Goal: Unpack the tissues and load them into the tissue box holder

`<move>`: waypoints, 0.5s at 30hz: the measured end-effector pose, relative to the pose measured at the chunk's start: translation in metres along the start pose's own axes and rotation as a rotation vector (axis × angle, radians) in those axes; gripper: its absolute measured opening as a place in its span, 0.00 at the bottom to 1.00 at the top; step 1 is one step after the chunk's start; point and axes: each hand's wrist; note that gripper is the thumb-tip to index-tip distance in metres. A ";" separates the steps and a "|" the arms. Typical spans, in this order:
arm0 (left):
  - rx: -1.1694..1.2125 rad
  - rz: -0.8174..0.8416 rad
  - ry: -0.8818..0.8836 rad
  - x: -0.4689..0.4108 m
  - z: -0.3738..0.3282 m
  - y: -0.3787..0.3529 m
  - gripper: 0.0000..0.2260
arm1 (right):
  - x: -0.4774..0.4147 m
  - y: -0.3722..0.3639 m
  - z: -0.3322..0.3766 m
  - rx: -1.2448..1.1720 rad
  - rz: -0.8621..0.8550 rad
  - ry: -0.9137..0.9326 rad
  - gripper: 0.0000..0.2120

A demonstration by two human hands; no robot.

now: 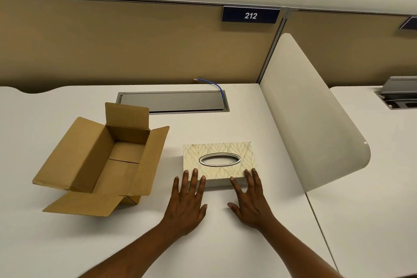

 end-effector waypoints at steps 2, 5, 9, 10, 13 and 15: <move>-0.006 -0.003 -0.004 0.000 0.000 -0.001 0.38 | 0.001 0.002 0.000 0.005 -0.004 0.005 0.35; -0.017 -0.006 -0.013 0.000 0.001 -0.001 0.37 | 0.001 0.005 0.003 0.002 -0.005 0.000 0.34; -0.033 -0.012 -0.015 0.000 0.000 0.006 0.36 | 0.001 0.008 0.009 0.030 0.027 -0.049 0.34; -0.037 0.010 -0.021 0.002 0.001 0.012 0.36 | 0.001 0.010 0.010 0.041 0.036 -0.041 0.34; -0.080 -0.057 -0.039 -0.001 0.006 0.018 0.36 | -0.006 0.012 0.015 0.059 0.019 0.016 0.35; -0.081 -0.048 -0.033 -0.003 0.005 0.029 0.37 | -0.011 0.011 0.023 0.042 0.005 0.030 0.35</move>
Point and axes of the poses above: each hand's wrist, its own x-axis away from the middle knuckle, its own y-axis out of the back of the hand, z = x × y, and after that the axes turned 9 degrees about -x, right-handed
